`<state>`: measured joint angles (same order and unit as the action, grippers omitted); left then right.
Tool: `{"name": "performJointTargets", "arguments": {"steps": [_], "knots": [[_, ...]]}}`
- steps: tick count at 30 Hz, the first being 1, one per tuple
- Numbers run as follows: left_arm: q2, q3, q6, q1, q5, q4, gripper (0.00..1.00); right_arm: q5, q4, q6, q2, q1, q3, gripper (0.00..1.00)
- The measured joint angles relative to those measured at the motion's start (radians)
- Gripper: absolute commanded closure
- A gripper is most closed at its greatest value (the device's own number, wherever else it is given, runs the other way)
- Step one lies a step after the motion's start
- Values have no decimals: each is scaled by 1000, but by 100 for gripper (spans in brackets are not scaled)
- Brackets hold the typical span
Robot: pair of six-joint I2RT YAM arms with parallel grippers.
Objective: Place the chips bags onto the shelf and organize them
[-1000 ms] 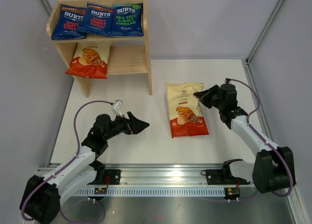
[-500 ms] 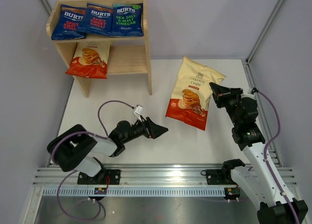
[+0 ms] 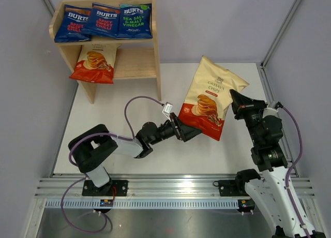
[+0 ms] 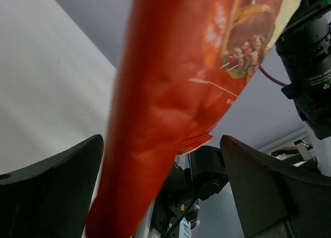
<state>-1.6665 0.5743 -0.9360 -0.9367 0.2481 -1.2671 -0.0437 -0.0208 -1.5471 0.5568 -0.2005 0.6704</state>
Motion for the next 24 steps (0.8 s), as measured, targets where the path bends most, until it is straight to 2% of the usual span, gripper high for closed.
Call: {"name": "performJointTargets", "arguments": {"steps": [8,12,15,16,20,22,24], "knots": [[-1,22,0,-19,-105,-5,1,6,16,-61,-16,-8,-53,100],[-7,81,-19,-19,-148,-6,8,-7,26,-94,-51,-21,-74,100],[-29,141,-45,-19,-170,-5,25,-35,77,-127,-66,-24,-83,100],[-39,159,-52,-19,-175,-3,41,-46,92,-135,-69,-26,-84,100],[-52,193,-67,-24,-180,5,69,-69,121,-149,-77,-34,-84,100],[-47,192,-66,-25,-177,1,72,-77,111,-146,-87,-36,-84,100],[-30,175,-61,-25,-166,2,74,-80,92,-133,-103,-38,-84,90]]}}
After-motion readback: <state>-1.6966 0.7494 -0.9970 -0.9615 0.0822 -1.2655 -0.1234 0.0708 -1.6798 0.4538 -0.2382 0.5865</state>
